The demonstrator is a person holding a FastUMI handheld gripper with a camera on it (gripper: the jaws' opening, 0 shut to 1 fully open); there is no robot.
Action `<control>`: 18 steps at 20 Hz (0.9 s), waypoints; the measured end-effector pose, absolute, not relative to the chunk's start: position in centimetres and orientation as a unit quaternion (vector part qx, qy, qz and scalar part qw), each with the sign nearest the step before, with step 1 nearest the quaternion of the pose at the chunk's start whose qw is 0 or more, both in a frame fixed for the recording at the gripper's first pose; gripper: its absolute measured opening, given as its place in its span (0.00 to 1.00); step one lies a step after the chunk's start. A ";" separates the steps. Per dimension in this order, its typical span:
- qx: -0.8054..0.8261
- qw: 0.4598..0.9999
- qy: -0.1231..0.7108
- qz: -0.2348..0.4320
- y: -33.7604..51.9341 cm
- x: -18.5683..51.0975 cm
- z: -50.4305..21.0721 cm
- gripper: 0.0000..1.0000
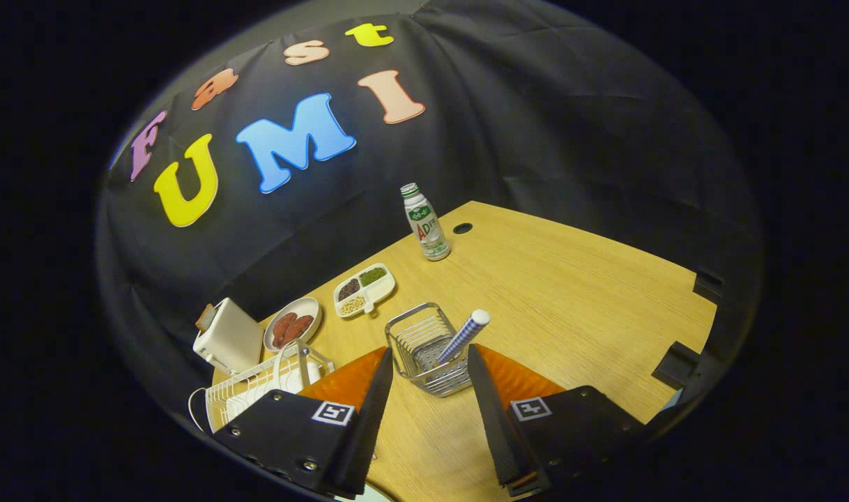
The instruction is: Take the plate from the dish rack, then take the spoon from the basket and place it into the plate.
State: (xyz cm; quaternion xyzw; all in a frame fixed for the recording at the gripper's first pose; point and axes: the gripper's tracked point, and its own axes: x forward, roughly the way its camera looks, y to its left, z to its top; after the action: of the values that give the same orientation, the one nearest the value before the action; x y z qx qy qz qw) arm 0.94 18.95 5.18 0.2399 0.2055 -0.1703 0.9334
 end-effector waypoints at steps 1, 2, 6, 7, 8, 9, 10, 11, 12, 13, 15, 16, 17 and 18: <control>0.242 0.931 0.206 -0.176 18.6 1.1 5.0 0.67; 0.244 0.930 0.206 -0.180 18.2 1.5 4.8 0.67; 0.242 0.928 0.210 -0.189 17.1 3.1 3.8 0.67; 0.239 0.928 0.214 -0.190 16.9 3.6 3.4 0.67; 0.236 0.927 0.218 -0.195 16.5 4.0 2.9 0.67; 0.239 0.928 0.217 -0.184 16.7 4.5 2.8 0.66; 0.240 0.927 0.221 -0.185 16.6 4.9 2.3 0.60; 0.241 0.928 0.221 -0.176 17.0 5.3 2.0 0.57; 0.238 0.928 0.223 -0.178 16.8 5.5 1.7 0.48; 0.235 0.930 0.220 -0.177 16.7 5.6 1.9 0.34; 0.240 0.933 0.212 -0.166 17.2 6.2 2.5 0.26; 0.242 0.937 0.204 -0.150 17.6 6.6 2.7 0.20; 0.239 0.941 0.199 -0.136 18.6 7.1 3.2 0.15; 0.226 0.943 0.202 -0.135 18.7 7.3 3.2 0.10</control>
State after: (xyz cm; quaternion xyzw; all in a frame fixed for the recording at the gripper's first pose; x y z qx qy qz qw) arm 7.34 18.70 3.16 0.2257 0.2022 -0.1345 0.9434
